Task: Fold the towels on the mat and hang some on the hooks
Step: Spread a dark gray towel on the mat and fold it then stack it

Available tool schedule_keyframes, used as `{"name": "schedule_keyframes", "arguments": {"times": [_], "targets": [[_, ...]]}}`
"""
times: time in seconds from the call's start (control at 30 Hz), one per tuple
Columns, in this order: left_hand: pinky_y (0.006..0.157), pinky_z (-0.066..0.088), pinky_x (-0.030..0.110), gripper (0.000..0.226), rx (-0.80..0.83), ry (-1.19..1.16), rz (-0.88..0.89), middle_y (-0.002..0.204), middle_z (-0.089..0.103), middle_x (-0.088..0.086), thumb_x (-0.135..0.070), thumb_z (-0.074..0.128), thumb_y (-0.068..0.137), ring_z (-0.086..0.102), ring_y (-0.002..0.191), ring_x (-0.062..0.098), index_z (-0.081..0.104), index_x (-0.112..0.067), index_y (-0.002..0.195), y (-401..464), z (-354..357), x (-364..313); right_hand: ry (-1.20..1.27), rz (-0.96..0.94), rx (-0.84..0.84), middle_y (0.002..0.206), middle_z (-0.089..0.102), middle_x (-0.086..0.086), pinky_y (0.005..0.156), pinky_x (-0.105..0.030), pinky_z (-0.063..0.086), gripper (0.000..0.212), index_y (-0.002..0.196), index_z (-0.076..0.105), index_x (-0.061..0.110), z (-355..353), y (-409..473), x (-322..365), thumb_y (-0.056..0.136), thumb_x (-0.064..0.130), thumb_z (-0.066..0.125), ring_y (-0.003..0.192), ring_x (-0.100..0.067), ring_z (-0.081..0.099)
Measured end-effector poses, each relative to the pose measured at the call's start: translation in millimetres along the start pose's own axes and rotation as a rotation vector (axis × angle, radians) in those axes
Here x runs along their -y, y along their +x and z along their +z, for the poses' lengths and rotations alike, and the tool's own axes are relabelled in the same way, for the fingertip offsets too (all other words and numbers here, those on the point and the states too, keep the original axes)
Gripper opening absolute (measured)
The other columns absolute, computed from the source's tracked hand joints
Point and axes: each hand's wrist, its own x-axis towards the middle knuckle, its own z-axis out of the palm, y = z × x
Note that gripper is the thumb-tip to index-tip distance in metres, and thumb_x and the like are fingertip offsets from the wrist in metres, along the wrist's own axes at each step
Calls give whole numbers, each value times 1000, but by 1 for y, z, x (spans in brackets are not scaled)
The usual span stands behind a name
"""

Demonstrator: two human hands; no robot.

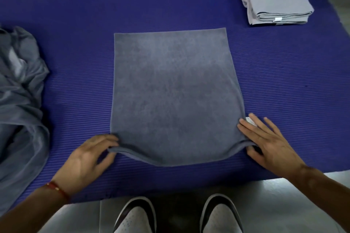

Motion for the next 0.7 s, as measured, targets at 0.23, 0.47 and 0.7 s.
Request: {"name": "schedule_keyframes", "arguments": {"times": [0.23,0.47,0.7], "targets": [[81,49,16,16,-142,-308,-346,92,72,-10,-41,59,99,68,88,2,65,-27,102,45,-32,-7,520,436,-149,127,68,0,104,-37,46,54,117,69,13,-36,49,5,100,57,42,118,-17,61],[71,55,24,8,-308,-737,-727,91,77,3,-23,63,99,68,74,6,66,-17,95,122,-21,17,888,753,-49,102,72,-7,87,-44,55,36,99,67,13,-49,135,-14,100,48,58,90,-17,66],[73,54,18,3,-211,-637,-660,81,76,-1,-21,65,98,69,74,3,65,-18,98,112,-25,17,817,609,-109,92,72,7,76,-30,53,16,93,65,23,-56,125,-8,101,35,60,85,-10,67]]}}
